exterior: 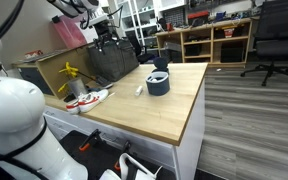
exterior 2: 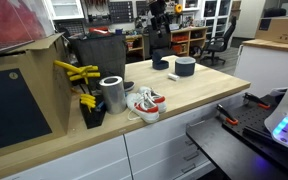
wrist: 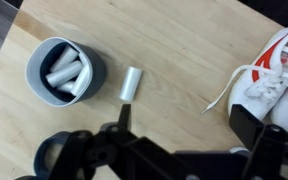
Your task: Put one white object in the bowl on the right.
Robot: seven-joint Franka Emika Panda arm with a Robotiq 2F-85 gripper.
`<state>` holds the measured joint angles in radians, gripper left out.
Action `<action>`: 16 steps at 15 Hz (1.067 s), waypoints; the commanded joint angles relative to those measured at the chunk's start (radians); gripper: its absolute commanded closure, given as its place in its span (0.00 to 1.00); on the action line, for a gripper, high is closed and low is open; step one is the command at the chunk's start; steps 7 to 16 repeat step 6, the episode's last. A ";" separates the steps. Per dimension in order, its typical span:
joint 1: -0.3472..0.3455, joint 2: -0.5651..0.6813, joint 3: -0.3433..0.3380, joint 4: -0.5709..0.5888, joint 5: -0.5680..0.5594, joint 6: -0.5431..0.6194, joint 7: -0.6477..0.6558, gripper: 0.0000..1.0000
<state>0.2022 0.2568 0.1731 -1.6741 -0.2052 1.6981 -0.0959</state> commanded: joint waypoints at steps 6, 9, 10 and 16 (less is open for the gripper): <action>0.003 -0.013 0.005 -0.025 0.014 -0.005 0.000 0.00; 0.003 -0.013 0.005 -0.025 0.014 -0.005 0.000 0.00; 0.003 -0.013 0.005 -0.025 0.014 -0.005 0.000 0.00; 0.003 -0.013 0.005 -0.025 0.014 -0.005 0.000 0.00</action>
